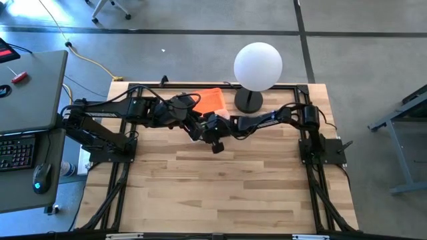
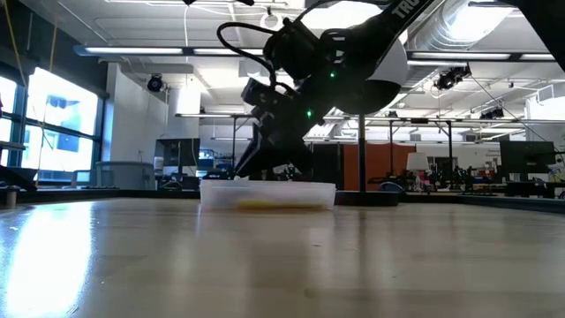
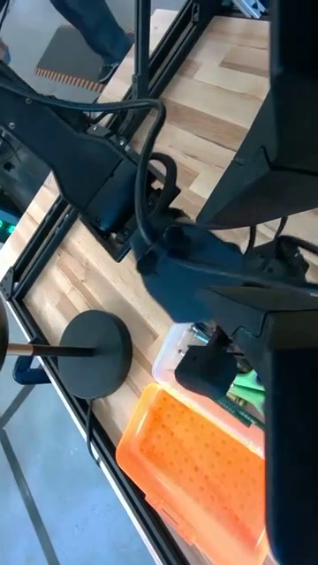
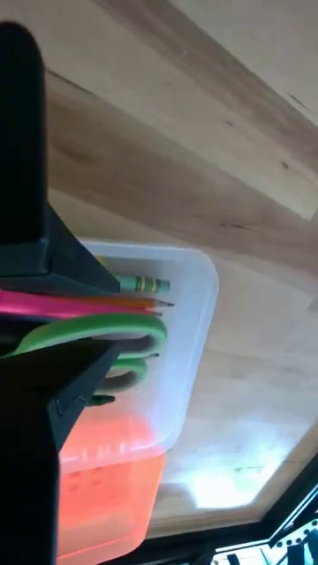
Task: Pick & place school supplies into a supply box
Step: Close the transparent supply box
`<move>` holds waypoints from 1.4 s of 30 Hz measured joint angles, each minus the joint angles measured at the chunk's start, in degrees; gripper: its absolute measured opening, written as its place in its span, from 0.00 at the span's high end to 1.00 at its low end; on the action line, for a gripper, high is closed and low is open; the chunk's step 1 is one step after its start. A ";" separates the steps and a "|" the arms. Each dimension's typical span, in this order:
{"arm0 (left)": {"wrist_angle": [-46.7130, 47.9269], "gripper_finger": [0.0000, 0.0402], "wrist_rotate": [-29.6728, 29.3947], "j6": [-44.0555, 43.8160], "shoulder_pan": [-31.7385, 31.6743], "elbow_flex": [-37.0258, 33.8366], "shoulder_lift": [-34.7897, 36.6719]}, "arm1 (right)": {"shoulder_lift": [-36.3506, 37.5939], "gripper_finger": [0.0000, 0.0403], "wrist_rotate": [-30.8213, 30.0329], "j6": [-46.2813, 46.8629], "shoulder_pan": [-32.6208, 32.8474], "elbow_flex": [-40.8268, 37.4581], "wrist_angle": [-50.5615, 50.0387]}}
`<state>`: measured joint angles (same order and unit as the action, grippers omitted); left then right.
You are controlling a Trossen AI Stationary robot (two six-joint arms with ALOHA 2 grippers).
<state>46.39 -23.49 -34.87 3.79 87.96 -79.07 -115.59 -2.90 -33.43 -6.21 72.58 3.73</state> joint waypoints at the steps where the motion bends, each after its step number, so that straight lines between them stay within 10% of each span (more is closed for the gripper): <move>1: 0.00 0.64 0.00 0.00 0.00 0.00 0.00 | 0.00 0.81 -0.46 0.01 0.36 0.00 -0.01; 22: -4.29 0.64 -6.97 0.31 -0.02 0.00 0.00 | 0.20 0.82 -7.65 10.51 8.70 0.16 -13.13; 32: -4.35 0.64 -7.06 1.10 -0.04 0.00 0.00 | 0.02 0.82 -16.37 1.52 13.48 -0.02 -14.49; 42: -4.37 0.64 -7.13 1.16 -0.04 0.00 0.00 | -0.02 0.89 -10.86 1.78 11.75 0.00 -17.52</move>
<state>42.02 -30.61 -33.71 3.75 87.96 -79.07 -115.61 -13.75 -31.65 5.54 72.58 -13.79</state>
